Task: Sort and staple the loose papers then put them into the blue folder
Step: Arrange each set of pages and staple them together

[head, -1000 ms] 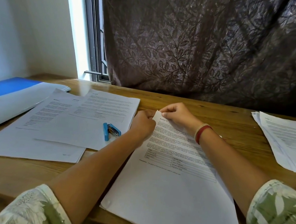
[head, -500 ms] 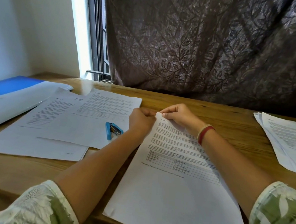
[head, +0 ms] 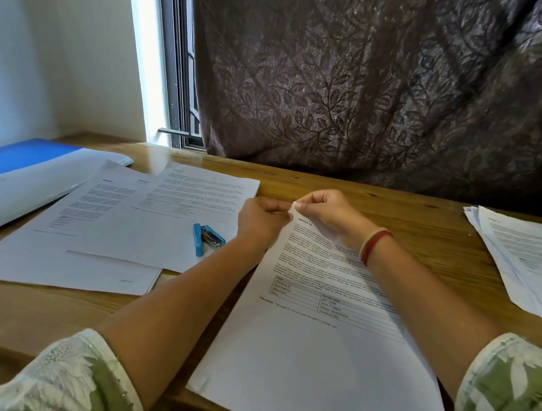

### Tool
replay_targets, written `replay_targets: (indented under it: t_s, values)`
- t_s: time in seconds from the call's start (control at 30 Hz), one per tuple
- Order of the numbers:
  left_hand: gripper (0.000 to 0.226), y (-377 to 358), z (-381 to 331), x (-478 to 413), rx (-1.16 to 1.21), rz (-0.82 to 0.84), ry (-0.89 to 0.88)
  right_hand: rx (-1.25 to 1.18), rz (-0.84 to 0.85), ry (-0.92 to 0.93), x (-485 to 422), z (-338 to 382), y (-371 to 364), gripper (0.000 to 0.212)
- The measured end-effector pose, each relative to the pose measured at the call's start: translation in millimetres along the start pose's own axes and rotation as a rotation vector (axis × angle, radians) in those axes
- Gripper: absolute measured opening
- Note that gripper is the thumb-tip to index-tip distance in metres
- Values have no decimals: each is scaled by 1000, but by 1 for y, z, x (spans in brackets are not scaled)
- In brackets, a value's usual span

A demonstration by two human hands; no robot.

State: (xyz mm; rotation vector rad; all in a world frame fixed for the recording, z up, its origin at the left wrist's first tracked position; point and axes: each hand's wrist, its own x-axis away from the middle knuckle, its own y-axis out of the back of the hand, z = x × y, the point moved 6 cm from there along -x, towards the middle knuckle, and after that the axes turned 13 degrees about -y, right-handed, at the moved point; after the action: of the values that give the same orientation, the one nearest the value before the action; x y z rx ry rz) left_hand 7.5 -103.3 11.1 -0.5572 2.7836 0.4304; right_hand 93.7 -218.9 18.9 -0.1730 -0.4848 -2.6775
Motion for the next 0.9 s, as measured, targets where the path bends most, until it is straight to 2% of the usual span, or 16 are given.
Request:
replay_targets:
  t_s: [0.23, 0.4, 0.53, 0.73, 0.9]
  values:
    - [13, 4, 5, -1, 56, -39, 70, -10, 29, 4, 4, 4, -6, 3]
    - [16, 5, 9, -3, 1, -43, 114, 14, -10, 10, 1, 3, -8, 3]
    - [21, 3, 10, -3, -4, -37, 105, -20, -20, -24, 3, 0, -5, 13]
    - [11, 1, 12, -4, 26, -28, 125, 0, -49, -35, 6, 3, -4, 3]
    - [20, -2, 11, -4, -44, 37, 108, 9, -62, -42, 10, 3, -4, 4]
